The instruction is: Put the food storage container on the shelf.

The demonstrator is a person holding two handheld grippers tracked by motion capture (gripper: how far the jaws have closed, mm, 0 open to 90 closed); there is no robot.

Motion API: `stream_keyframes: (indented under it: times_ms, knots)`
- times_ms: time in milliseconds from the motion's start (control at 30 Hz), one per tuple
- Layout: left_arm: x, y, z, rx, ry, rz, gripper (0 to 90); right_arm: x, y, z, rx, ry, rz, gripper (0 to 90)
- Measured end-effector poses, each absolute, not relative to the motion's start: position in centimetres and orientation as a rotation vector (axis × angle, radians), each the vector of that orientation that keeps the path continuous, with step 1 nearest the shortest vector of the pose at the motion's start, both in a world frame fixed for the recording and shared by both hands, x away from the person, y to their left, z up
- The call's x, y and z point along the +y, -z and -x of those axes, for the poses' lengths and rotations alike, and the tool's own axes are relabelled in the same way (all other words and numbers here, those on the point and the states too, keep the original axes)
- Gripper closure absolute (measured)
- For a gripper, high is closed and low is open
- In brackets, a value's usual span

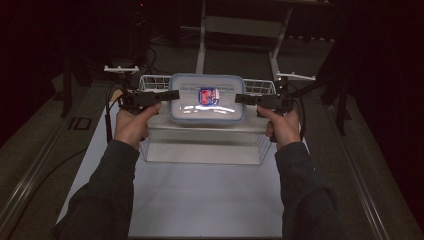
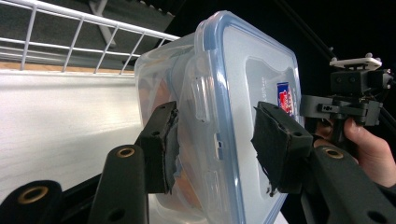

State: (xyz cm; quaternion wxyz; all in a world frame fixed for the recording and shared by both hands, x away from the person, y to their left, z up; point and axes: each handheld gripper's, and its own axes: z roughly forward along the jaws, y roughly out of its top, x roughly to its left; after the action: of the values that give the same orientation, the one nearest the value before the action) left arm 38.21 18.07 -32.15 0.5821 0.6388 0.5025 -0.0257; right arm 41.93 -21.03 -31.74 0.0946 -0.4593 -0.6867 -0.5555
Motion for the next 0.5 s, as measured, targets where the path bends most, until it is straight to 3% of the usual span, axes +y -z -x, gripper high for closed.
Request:
stream_keyframes:
  times_ms: [333,500]
  knots:
    - [17.8,32.4,-39.0,1.226,0.03,-1.457,48.8,-21.0,32.4,-43.0,-1.939,1.655,1.426,46.8]
    - [17.3,32.7,-39.5,1.276,-0.036,-1.476,50.0,-20.6,32.6,-43.2,-1.999,1.648,1.49,41.8]
